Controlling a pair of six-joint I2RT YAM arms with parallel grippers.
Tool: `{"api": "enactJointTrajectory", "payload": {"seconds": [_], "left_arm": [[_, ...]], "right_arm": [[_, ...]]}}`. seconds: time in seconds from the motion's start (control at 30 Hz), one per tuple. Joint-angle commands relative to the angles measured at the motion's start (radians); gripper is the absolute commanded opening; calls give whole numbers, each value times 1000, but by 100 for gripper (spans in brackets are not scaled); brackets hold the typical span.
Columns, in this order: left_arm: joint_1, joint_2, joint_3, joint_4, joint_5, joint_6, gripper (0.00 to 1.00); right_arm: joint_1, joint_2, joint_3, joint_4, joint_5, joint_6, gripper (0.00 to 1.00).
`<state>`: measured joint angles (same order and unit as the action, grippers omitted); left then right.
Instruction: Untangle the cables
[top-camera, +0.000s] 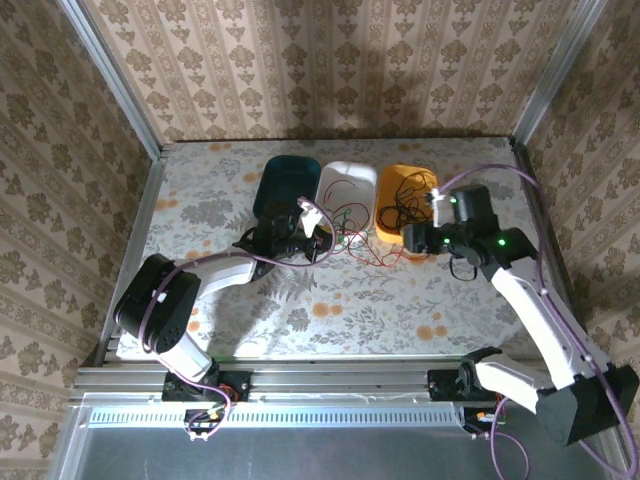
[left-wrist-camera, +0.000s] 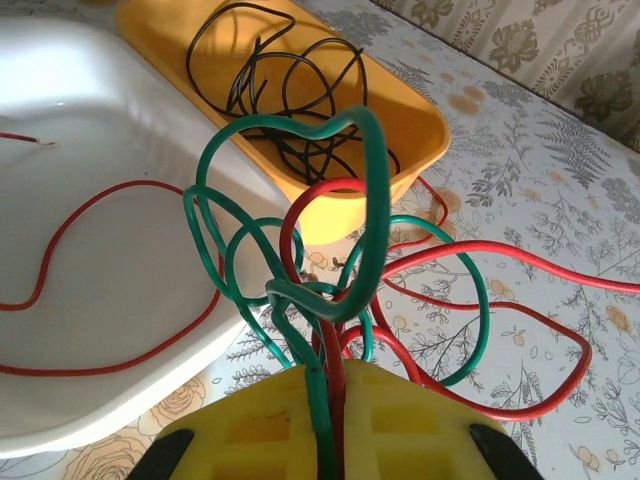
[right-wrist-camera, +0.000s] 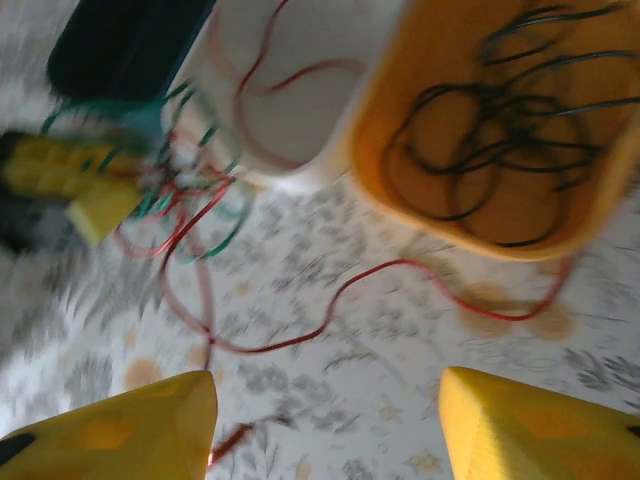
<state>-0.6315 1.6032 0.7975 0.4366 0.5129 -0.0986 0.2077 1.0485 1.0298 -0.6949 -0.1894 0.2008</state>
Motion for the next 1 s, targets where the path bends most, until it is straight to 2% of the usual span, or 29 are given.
{"api": "enactJointTrajectory", "payload": {"seconds": [0.0,0.2,0.27,0.33,0.43,0.53,0.63,0.83,0.97], "left_arm": [[8,-44,-13,62,40,-36,0],[12,-51,-25,72,45,-37,0],[13,-55,-29,82,49,-39,0],[13,-57,-32,99,53,-46,0],[13,-58,-32,131,61,-59,0],[12,-58,-29,161,63,-75,0],[8,-58,-26,171,59,-79,0],[-4,-61,-27,179,52,-75,0],[-6,-62,-26,182,49,-84,0]], "right_arm": [[-109,-53,-54,53,-2,111,63],[-248,-44,-113,37,10,234,63],[-264,-33,-142,55,-38,266,63],[-262,-2,-177,110,-180,276,63],[-204,87,-199,153,-354,270,65],[-68,165,-176,211,-399,232,66],[27,237,-116,190,-396,184,66],[46,330,-54,125,-417,163,67],[63,337,-36,91,-452,127,67]]}}
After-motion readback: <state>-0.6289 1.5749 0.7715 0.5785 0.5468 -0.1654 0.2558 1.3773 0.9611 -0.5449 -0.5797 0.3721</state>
